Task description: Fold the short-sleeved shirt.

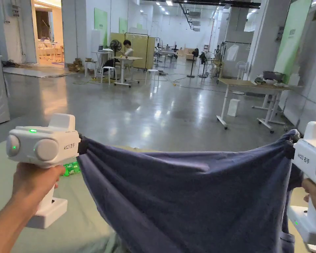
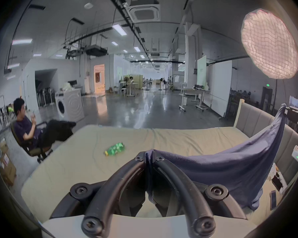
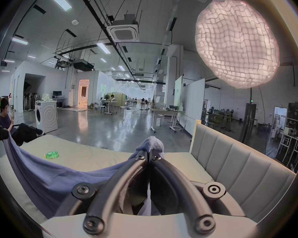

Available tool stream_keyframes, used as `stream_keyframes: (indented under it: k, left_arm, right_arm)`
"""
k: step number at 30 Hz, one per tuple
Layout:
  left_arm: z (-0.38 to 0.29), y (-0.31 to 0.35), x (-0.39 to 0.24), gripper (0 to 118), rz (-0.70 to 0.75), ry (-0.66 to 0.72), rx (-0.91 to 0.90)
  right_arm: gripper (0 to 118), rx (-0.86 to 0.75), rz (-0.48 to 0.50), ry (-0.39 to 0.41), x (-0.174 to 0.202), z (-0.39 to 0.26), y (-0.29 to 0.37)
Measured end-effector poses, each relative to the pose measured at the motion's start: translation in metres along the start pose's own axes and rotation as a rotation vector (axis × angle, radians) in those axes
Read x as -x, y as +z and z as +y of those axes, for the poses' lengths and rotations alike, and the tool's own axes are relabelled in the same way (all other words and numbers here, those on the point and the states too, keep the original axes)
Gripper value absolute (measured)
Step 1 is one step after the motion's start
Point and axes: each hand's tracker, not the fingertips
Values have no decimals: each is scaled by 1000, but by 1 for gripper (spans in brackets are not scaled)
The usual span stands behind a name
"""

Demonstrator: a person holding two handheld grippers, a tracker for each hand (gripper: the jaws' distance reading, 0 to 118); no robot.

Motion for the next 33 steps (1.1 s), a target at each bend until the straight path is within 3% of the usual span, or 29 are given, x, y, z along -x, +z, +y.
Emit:
stream_keyframes:
  k: [4,8,20,27,33]
  left_arm:
    - [47,-14,7,6,-32,68,-47]
    - [83,-11,-1,6,42,-63,-91]
    - [157,-45,13,6,80,-72,-127]
    - [166,-41,9,6,91,-87,-155]
    - [127,-44,1,6,71,-72,-129]
  right_arm:
    - [1,2,4,-26,-11,25,-6]
    - [1,-13,-12,-11,-15,46,-24]
    - [1,-51,-24,24,2,102,-62]
    - [1,-81,-35,41,3,115,-67]
    - [1,-54,-21,82,8,85,-55]
